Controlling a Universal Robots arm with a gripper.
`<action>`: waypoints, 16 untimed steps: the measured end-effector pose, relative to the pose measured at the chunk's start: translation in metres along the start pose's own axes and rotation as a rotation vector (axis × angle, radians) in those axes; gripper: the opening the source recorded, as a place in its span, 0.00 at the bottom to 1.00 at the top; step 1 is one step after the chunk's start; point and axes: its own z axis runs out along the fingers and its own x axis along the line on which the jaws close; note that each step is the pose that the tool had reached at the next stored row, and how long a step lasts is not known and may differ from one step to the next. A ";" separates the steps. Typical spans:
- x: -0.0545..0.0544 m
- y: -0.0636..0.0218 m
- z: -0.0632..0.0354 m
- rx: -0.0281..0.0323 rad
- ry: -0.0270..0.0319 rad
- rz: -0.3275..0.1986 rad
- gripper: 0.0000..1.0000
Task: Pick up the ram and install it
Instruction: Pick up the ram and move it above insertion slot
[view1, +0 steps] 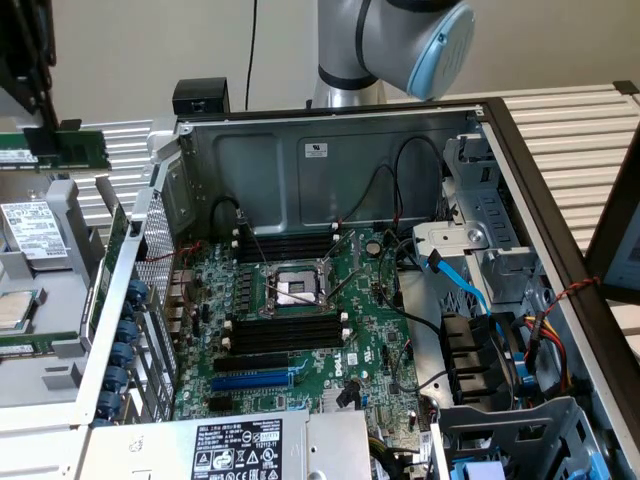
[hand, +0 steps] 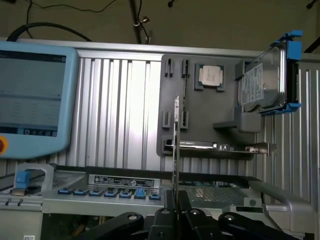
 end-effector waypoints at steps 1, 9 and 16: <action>0.000 -0.0045 -0.0005 0.0000 -0.0039 0.000 0.14; 0.001 -0.0382 -0.0034 0.0091 -0.0077 -0.001 0.14; 0.001 -0.0637 -0.0054 0.0428 -0.0071 -0.003 0.14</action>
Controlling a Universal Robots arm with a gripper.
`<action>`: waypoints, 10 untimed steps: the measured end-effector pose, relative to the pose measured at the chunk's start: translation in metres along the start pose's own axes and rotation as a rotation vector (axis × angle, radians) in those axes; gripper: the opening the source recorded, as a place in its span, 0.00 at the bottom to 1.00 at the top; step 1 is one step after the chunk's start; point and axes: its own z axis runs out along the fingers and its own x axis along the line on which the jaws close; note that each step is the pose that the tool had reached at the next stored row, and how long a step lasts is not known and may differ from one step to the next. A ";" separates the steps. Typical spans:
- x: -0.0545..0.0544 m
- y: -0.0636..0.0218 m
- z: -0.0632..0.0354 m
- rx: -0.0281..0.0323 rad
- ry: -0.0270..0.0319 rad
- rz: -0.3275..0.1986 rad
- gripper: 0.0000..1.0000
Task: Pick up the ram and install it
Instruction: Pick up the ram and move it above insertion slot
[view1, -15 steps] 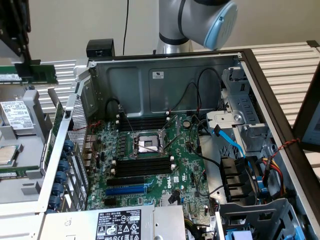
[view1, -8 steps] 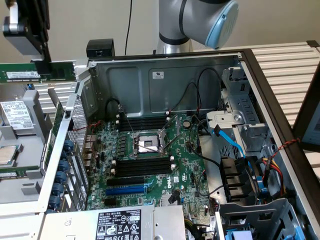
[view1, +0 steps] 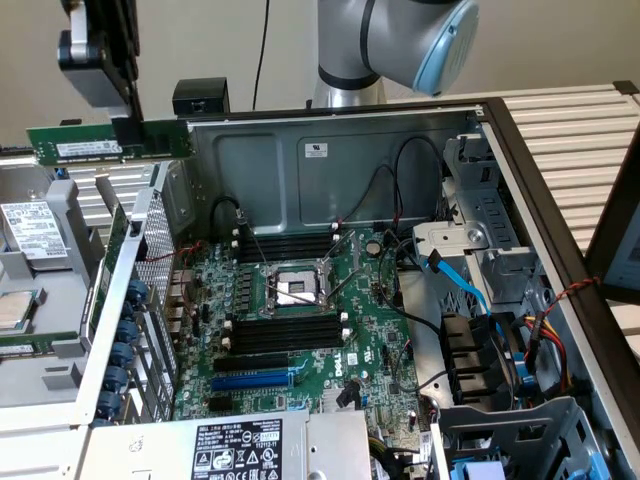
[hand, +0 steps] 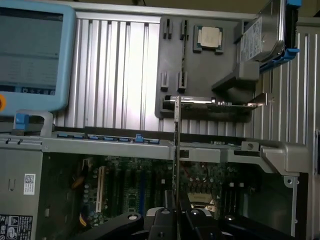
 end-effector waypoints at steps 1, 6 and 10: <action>0.000 -0.0046 -0.0002 0.0024 0.0001 0.000 0.14; 0.000 -0.0266 -0.0008 0.0101 0.0003 -0.001 0.14; -0.004 -0.0387 -0.0008 0.0133 0.0004 -0.001 0.14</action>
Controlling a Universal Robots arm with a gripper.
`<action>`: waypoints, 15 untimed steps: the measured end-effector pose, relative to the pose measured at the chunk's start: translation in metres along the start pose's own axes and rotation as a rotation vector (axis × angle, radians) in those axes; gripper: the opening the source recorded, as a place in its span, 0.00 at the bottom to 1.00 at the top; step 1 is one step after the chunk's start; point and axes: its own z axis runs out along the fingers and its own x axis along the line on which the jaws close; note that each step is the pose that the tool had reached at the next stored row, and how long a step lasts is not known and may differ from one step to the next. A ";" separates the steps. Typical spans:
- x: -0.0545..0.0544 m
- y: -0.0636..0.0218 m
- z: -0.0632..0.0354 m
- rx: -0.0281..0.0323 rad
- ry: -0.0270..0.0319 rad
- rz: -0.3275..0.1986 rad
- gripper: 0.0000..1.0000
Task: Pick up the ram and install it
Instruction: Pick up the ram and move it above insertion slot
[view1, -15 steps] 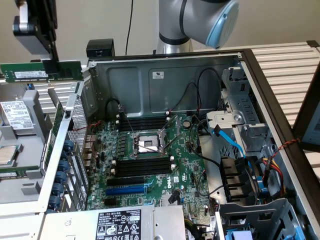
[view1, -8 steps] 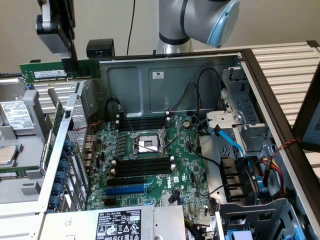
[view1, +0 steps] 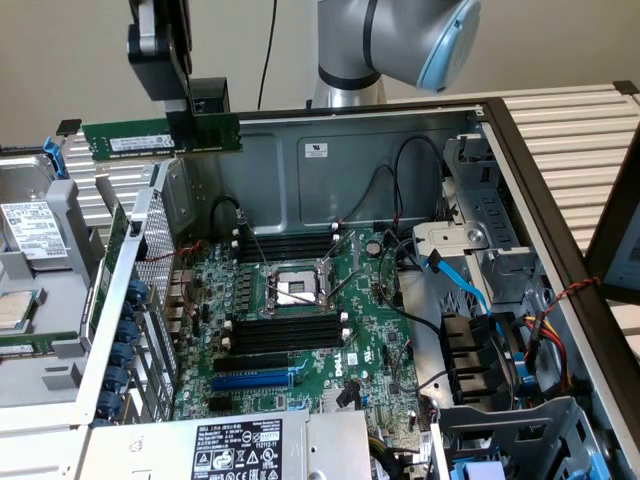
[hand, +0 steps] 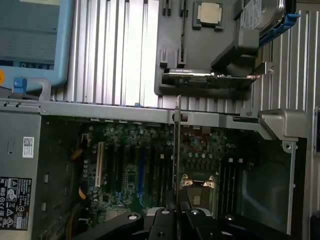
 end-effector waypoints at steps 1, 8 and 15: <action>-0.002 -0.0020 0.0000 0.0013 0.0002 0.000 0.14; -0.015 -0.0189 0.0004 0.0101 0.0101 0.000 0.14; -0.024 -0.0386 0.0006 0.0131 0.0178 0.000 0.14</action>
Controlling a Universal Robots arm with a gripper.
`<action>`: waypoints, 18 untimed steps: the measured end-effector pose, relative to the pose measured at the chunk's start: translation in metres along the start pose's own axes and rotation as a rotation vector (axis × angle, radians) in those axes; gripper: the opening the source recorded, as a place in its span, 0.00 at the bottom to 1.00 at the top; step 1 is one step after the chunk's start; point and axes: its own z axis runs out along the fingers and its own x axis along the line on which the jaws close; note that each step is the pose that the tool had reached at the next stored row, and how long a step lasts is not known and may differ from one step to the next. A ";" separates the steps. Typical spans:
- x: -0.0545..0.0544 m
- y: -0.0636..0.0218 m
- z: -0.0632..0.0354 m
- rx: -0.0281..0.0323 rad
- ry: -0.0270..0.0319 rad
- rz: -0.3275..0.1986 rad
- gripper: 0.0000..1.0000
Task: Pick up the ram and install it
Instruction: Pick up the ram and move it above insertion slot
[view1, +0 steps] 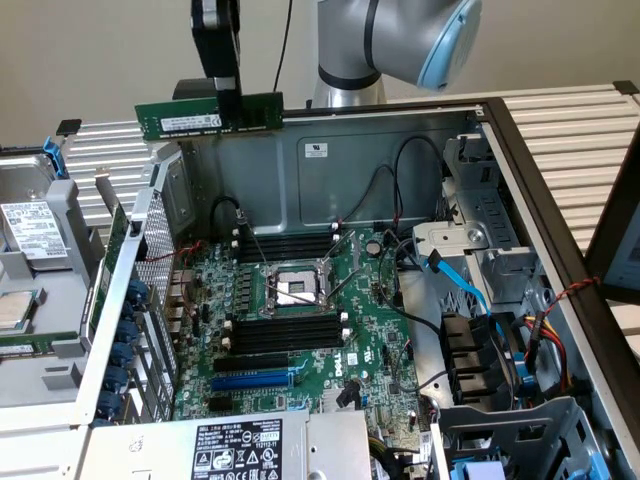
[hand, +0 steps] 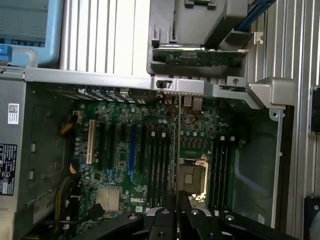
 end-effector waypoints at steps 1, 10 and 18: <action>-0.001 -0.0027 0.0001 0.0003 0.0001 0.000 0.14; -0.010 -0.0250 0.0004 0.0020 0.0020 0.000 0.14; -0.006 -0.0286 0.0021 0.0033 -0.0234 0.009 0.14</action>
